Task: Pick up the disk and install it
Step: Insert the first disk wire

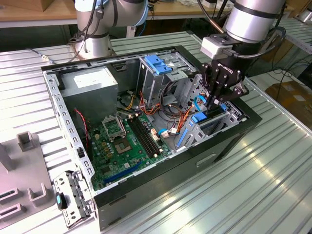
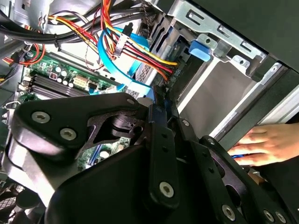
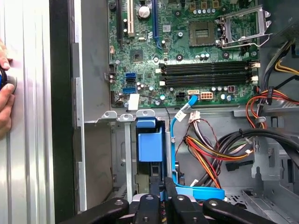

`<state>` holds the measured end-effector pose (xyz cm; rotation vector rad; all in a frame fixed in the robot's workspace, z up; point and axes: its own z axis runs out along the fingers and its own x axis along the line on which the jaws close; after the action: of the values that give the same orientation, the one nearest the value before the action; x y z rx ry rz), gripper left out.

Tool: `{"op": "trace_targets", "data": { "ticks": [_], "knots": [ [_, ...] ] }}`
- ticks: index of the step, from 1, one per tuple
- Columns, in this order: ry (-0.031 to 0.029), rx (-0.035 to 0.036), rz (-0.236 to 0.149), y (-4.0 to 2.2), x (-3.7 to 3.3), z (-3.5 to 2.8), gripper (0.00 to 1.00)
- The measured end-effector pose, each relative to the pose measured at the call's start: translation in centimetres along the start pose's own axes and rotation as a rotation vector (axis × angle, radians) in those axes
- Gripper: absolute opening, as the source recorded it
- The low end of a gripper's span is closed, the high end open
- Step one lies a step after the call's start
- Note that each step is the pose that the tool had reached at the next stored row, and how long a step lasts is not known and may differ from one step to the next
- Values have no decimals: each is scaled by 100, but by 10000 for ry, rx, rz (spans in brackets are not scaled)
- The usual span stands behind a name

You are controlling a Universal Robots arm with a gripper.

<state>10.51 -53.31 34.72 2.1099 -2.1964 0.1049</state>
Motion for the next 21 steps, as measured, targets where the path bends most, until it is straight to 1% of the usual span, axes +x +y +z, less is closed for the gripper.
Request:
{"op": "trace_targets", "data": {
  "ticks": [3, 6, 11, 16, 18, 19, 21],
  "knots": [
    [-77, -2, -10, -10, 3, 6, 16],
    [-95, -2, -17, -20, 8, 11, 16],
    [-101, -2, -18, -33, 13, 18, 16],
    [-183, -3, -38, -36, 27, 55, 16],
    [-225, -6, -39, -37, 45, 96, 16],
    [-233, -6, -39, -37, 48, 106, 16],
    [-233, -5, -38, -37, 49, 106, 16]
  ]
}}
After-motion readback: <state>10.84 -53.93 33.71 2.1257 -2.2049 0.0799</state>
